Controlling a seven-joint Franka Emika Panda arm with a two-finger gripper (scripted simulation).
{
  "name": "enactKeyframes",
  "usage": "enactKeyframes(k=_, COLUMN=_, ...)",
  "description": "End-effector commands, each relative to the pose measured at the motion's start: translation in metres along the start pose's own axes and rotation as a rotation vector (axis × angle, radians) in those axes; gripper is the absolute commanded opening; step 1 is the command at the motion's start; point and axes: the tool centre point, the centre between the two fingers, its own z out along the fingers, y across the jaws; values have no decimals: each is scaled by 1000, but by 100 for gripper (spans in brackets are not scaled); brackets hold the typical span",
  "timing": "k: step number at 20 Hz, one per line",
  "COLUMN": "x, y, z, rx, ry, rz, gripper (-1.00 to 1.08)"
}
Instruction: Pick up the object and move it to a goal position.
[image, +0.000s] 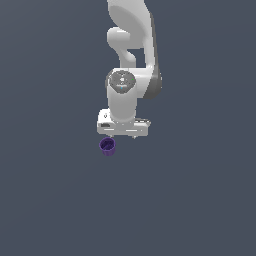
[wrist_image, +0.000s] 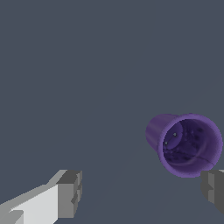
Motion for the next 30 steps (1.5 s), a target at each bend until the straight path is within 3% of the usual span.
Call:
enactKeyframes(k=1, x=0, y=0, z=0, rx=0, ry=0, rz=0, gripper=28)
enactKeyframes(k=9, x=3, y=-4, z=-12, rx=3, ry=16, rz=-20, gripper=28)
enactKeyframes(k=16, x=6, y=3, z=-9, rx=9, ry=-8, rz=-8, gripper=28)
enactKeyframes(k=23, x=12, y=20, z=0, rx=30, ry=-77, rz=21, gripper=28)
enactKeyframes(k=30, x=18, y=47, z=15, rx=77, ry=-188, rz=64, gripper=28)
